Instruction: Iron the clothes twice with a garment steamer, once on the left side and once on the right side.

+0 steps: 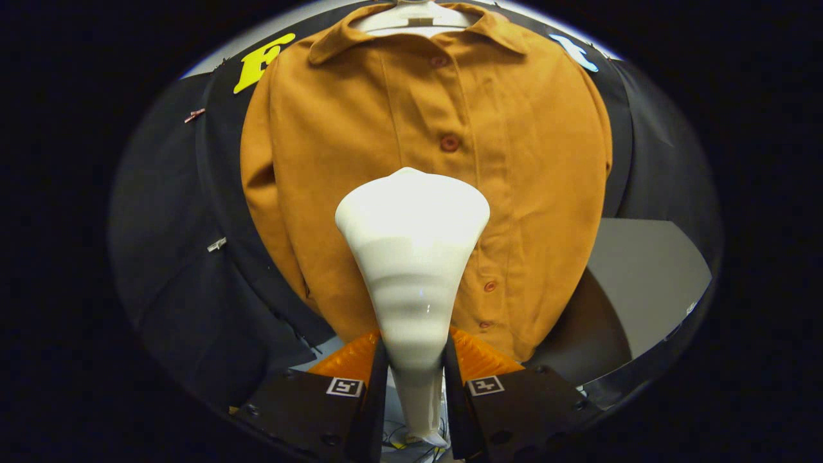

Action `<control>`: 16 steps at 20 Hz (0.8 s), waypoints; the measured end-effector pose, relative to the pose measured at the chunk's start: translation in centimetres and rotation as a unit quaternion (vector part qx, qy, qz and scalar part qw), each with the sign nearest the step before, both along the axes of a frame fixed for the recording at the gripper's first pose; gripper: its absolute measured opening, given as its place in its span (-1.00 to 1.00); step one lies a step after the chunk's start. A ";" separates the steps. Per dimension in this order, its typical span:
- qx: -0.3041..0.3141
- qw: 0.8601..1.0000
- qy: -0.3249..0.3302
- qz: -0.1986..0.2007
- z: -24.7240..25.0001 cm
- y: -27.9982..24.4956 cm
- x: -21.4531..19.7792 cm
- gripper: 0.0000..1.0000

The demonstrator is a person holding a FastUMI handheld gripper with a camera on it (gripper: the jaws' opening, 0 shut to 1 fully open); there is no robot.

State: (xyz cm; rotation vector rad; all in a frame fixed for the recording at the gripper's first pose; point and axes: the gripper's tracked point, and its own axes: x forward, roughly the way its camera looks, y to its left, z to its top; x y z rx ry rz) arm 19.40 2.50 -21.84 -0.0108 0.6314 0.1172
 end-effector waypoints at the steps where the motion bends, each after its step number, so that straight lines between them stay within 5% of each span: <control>1: 0.000 1.000 -0.017 -0.005 1.6 -0.7 0.4 -0.12; 16: 0.011 0.968 -0.248 -0.030 18.3 -9.9 1.2 -0.13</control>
